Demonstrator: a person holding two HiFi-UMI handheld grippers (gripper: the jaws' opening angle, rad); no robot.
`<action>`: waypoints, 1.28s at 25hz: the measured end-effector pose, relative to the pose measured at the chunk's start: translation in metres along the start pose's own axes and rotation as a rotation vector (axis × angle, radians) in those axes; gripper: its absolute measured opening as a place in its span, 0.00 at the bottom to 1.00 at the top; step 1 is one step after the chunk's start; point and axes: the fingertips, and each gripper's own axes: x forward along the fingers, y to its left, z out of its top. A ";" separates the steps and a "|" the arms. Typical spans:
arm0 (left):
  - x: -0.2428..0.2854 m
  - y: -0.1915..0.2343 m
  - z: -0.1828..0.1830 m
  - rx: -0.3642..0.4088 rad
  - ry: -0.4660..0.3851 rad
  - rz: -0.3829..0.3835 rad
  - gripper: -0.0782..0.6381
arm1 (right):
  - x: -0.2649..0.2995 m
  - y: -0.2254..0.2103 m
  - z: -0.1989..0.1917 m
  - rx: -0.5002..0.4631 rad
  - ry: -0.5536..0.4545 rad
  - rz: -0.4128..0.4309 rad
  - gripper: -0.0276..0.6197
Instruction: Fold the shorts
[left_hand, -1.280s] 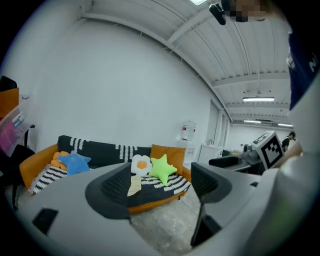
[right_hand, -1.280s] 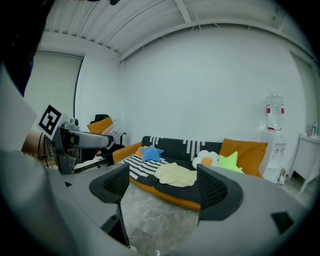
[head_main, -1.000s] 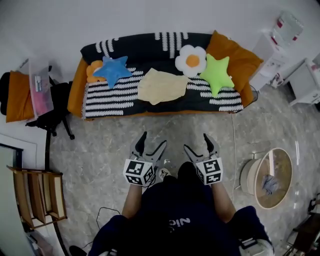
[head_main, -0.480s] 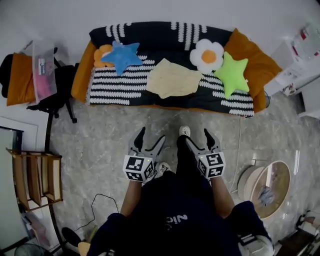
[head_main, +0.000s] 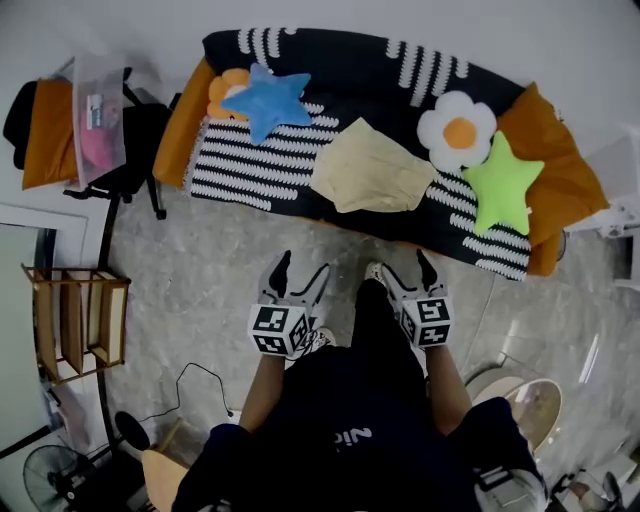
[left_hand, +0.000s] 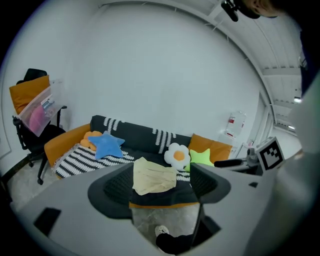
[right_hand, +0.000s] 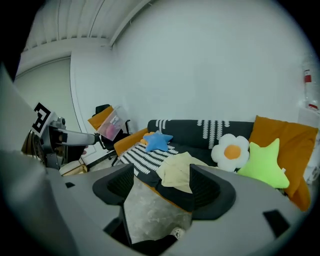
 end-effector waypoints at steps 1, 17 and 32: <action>0.016 -0.001 0.006 -0.004 0.008 0.008 0.60 | 0.008 -0.012 0.005 0.000 0.013 0.008 0.59; 0.178 0.004 0.025 0.024 0.176 0.102 0.49 | 0.102 -0.126 0.016 -0.032 0.191 0.106 0.53; 0.337 0.103 -0.071 0.176 0.540 -0.055 0.50 | 0.205 -0.171 -0.101 0.151 0.398 -0.061 0.40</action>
